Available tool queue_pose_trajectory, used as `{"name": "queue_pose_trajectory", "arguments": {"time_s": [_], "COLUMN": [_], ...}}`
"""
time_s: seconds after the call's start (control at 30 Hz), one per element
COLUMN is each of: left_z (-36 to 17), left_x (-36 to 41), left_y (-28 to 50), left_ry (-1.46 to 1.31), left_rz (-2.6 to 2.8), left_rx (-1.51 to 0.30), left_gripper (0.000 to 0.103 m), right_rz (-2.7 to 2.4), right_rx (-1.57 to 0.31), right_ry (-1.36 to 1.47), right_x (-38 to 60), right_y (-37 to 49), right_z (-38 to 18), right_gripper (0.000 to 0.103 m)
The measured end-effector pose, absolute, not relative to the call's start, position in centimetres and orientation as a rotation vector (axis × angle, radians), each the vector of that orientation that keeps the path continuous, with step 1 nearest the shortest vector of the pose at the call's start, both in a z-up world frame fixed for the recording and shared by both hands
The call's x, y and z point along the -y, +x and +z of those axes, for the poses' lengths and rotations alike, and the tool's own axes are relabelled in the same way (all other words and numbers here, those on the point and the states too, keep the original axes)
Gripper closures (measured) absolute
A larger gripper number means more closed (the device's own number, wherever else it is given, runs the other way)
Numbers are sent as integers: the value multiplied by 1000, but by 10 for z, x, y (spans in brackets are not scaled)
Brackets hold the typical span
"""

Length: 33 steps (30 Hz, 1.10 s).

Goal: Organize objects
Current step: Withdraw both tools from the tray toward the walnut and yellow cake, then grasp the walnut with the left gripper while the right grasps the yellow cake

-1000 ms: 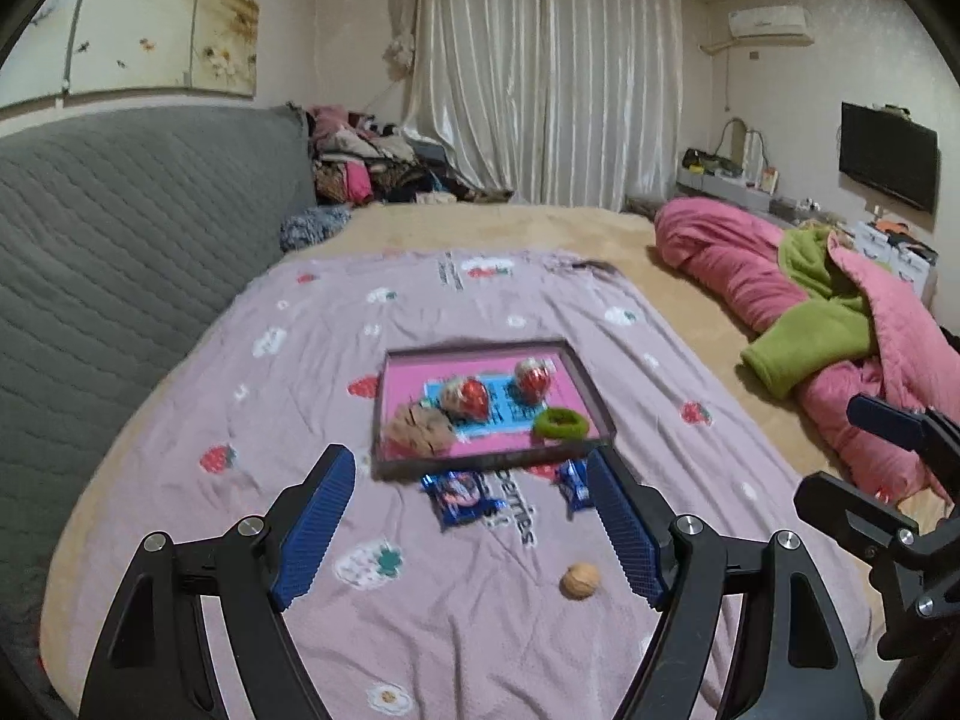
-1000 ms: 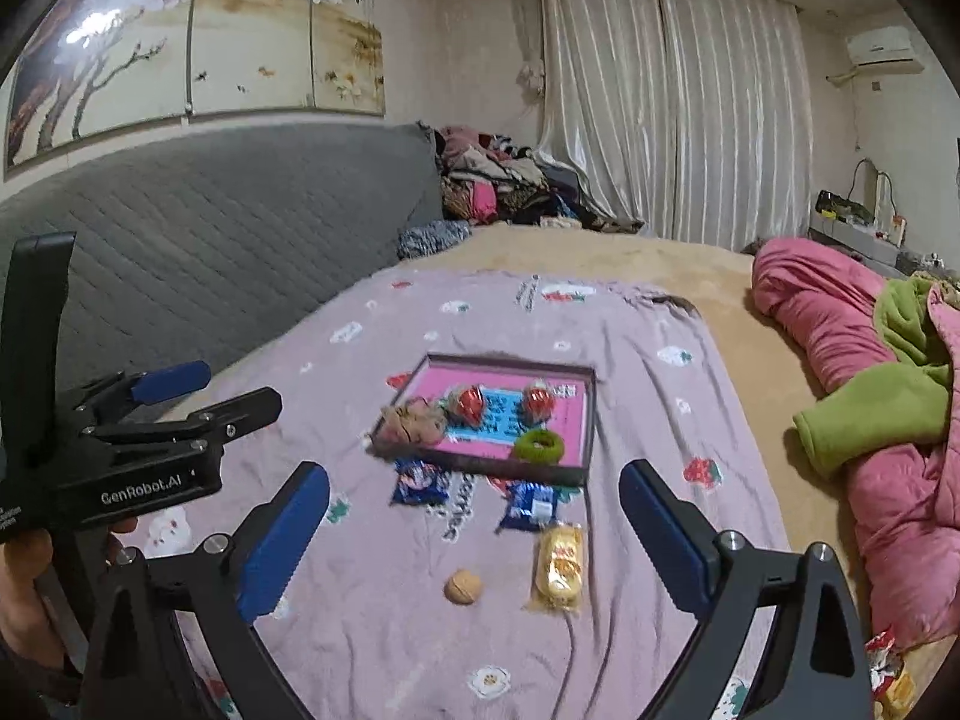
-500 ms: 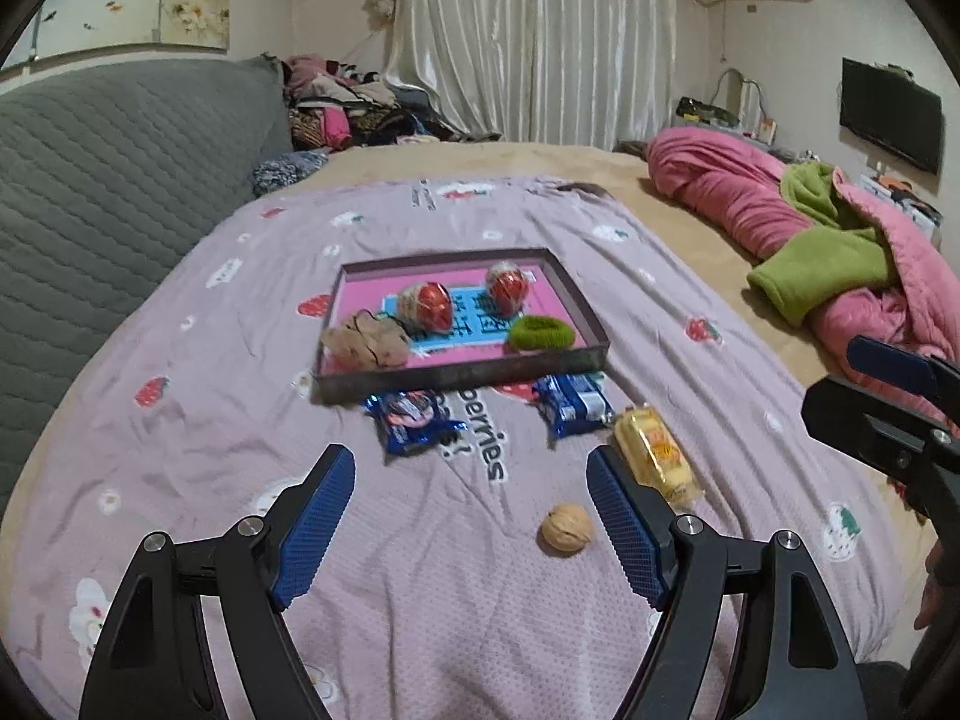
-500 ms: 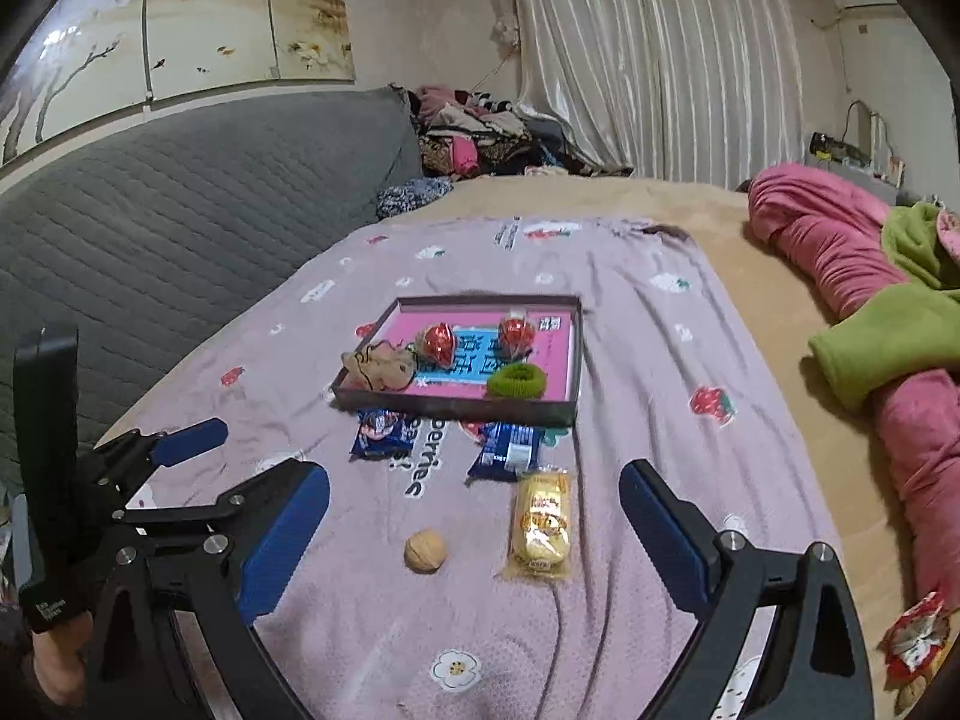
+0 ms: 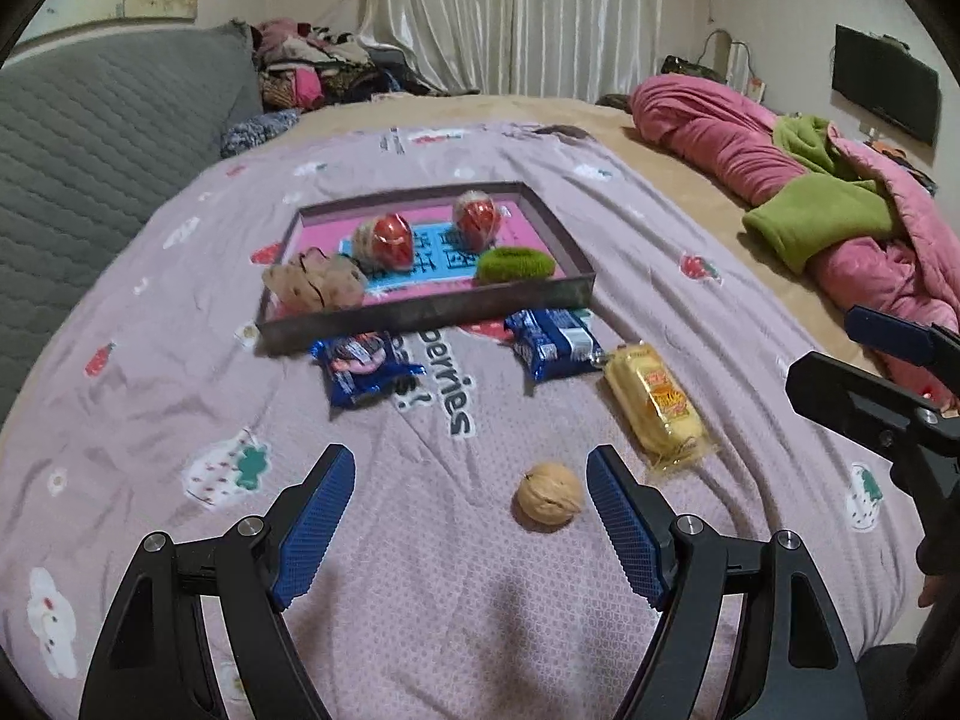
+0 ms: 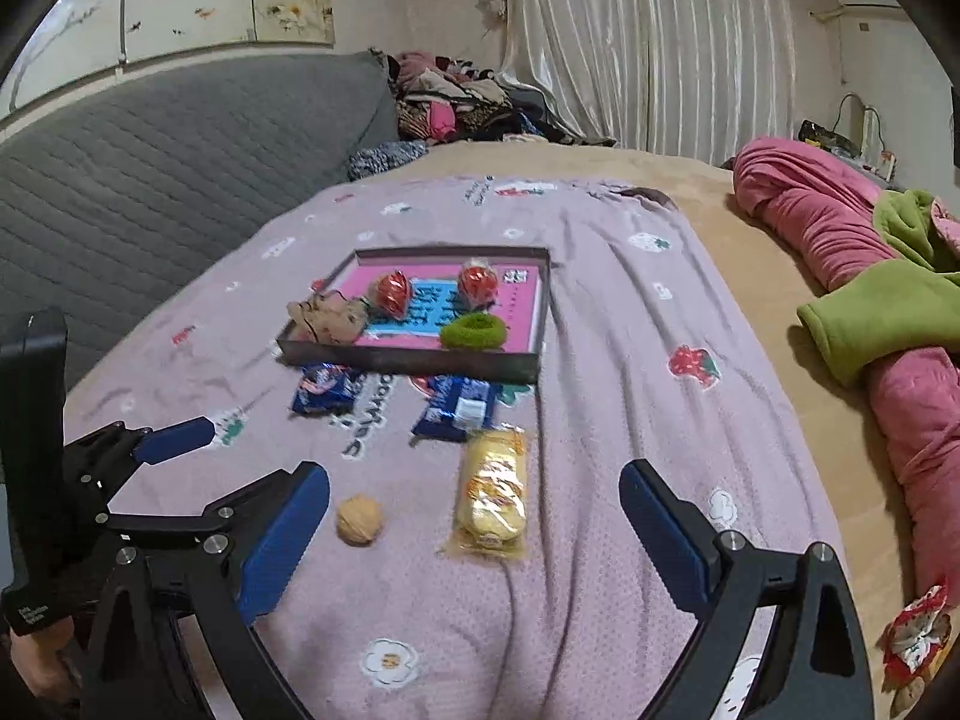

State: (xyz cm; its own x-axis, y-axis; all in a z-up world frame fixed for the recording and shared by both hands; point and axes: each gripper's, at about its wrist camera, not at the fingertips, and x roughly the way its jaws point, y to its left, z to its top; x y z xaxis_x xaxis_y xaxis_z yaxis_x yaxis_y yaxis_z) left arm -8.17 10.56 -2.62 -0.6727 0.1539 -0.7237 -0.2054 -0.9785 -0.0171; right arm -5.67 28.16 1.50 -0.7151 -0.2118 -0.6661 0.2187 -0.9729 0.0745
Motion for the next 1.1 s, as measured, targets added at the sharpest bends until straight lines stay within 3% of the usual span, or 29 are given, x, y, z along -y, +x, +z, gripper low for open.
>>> {"name": "queue_pose_trajectory", "arguments": {"time_s": [1.1], "left_z": [-84], "left_x": [-130], "left_y": [-101], "left_ry": [-1254], "left_rz": [2594], "left_rx": [-128], "left_gripper": [22], "right_rz": [-2656], "right_rx": [-180], "right_ry": [1199], "right_x": [-266], "right_y": [-110], "right_z": [-55], "right_gripper": [6]}}
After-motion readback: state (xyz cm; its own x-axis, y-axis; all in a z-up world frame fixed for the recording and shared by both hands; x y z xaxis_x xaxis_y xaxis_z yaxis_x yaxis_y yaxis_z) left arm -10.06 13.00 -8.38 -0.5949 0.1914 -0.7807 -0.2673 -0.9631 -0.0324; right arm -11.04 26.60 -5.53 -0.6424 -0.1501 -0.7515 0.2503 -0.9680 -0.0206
